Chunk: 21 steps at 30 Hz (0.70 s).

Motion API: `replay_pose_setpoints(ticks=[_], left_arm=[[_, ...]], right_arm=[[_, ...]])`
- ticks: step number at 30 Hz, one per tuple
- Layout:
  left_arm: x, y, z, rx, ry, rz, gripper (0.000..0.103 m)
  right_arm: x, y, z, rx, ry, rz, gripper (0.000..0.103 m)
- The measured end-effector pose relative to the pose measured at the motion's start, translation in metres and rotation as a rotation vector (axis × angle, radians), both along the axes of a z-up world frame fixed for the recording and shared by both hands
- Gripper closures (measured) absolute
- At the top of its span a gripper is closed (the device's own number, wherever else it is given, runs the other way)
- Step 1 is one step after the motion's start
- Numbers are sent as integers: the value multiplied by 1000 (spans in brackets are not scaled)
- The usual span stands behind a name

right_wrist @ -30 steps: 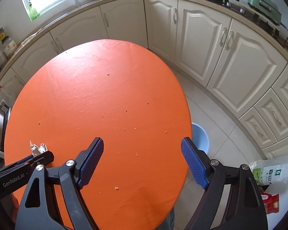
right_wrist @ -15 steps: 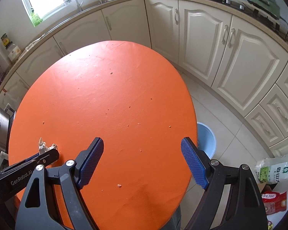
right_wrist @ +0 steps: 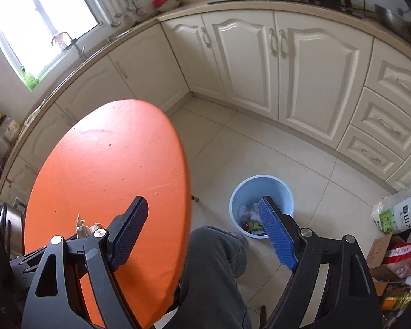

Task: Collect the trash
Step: 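Carry the paper ball over the blue bin and open the left tool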

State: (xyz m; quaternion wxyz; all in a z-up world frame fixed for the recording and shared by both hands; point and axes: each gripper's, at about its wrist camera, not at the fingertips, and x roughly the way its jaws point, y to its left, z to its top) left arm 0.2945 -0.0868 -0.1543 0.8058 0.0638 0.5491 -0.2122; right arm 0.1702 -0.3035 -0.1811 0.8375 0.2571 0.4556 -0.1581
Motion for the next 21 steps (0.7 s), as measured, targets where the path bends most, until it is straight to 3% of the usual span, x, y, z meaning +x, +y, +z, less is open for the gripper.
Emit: replay_pose_setpoints(ticks=[13, 21], left_arm=[[-27, -114, -14, 74, -20, -222, 79], [3, -186, -44, 126, 2, -277, 78]], right_arm=[[-60, -105, -24, 49, 38, -272, 19], [-70, -146, -56, 101, 77, -343, 19]])
